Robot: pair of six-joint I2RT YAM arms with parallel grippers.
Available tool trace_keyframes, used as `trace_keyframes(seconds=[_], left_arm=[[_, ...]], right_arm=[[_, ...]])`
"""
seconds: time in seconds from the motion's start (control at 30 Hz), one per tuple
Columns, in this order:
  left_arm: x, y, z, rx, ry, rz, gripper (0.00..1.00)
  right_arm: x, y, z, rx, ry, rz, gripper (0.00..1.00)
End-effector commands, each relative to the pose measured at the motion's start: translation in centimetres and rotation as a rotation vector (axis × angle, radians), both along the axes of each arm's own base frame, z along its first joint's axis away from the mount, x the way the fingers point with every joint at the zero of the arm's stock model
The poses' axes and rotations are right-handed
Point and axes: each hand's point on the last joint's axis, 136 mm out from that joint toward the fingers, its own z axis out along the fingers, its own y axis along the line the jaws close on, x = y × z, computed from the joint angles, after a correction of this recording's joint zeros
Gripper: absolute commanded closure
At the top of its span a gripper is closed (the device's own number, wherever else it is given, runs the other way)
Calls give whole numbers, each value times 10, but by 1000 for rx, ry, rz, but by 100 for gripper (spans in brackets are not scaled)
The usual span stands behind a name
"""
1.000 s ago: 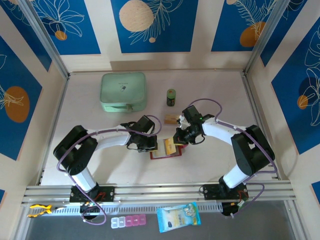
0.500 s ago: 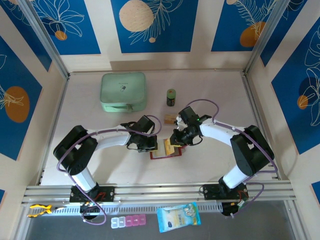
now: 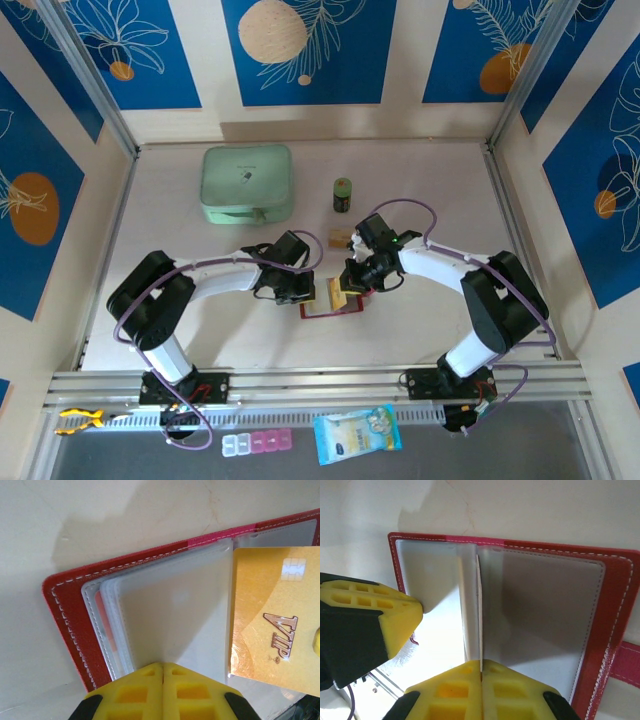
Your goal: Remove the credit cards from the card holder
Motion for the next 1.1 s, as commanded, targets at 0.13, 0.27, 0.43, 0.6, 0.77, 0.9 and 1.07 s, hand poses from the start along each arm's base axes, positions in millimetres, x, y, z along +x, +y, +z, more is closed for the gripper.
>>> trace_keyframes(seconds=[0.13, 0.27, 0.43, 0.6, 0.77, 0.9, 1.07], left_arm=[[2, -4, 15, -11, -28, -16, 94], [5, -5, 22, -19, -45, -15, 94], [8, -1, 29, -8, -71, -13, 92], [9, 4, 30, 9, -89, -8, 90], [10, 10, 31, 4, -100, 9, 90], [11, 15, 32, 4, -99, 17, 89], [11, 22, 35, -1, -110, 34, 89]], right_arm=[[5, 1, 30, 12, -56, -3, 95], [6, -4, 45, 8, -102, 35, 96], [11, -13, 64, -7, -207, 142, 96], [16, -20, 77, -65, -354, 345, 98], [20, -19, 93, -80, -519, 575, 99], [27, -23, 101, -134, -680, 797, 100], [44, -30, 106, -255, -799, 1009, 100]])
